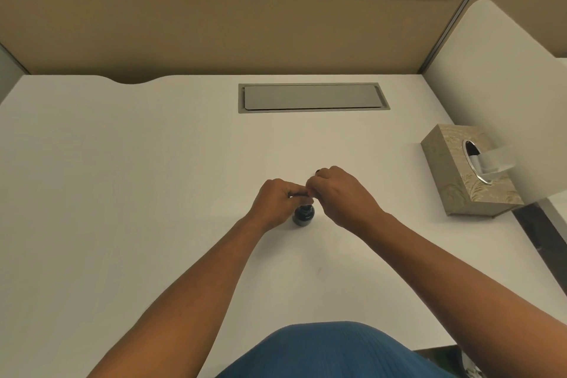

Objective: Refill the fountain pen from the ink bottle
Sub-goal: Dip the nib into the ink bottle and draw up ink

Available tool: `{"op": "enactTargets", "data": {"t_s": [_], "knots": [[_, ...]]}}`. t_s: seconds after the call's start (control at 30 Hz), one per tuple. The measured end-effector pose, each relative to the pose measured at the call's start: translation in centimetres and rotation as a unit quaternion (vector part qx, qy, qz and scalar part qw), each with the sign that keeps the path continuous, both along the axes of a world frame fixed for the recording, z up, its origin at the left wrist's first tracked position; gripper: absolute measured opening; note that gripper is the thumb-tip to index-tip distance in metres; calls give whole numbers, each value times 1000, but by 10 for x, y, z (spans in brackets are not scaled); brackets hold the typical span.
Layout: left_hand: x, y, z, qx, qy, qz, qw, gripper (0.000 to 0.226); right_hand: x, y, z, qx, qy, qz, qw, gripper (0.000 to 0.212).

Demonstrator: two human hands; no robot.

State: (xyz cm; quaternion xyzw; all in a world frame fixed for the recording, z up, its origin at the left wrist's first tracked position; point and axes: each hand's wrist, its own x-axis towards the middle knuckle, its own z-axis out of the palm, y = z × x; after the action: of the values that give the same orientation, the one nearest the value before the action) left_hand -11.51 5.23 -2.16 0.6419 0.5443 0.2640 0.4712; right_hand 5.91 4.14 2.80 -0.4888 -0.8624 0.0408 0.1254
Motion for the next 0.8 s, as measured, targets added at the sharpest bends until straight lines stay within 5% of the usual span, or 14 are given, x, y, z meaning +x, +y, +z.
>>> {"op": "enactTargets", "data": {"t_s": [0.23, 0.5, 0.7, 0.8], "knots": [[1, 0, -5, 5, 7, 0, 1000, 16, -4, -3, -7, 9, -7, -29, 1000, 10], [0, -4, -8, 14, 1, -28, 1000, 25, -5, -7, -5, 31, -41, -7, 999, 41], [-1, -2, -10, 6, -3, -6, 1000, 15, -3, -4, -2, -14, -18, -9, 1000, 7], [0, -2, -10, 3, 4, -8, 1000, 17, -4, -3, 0, -10, -24, -2, 1000, 12]]}}
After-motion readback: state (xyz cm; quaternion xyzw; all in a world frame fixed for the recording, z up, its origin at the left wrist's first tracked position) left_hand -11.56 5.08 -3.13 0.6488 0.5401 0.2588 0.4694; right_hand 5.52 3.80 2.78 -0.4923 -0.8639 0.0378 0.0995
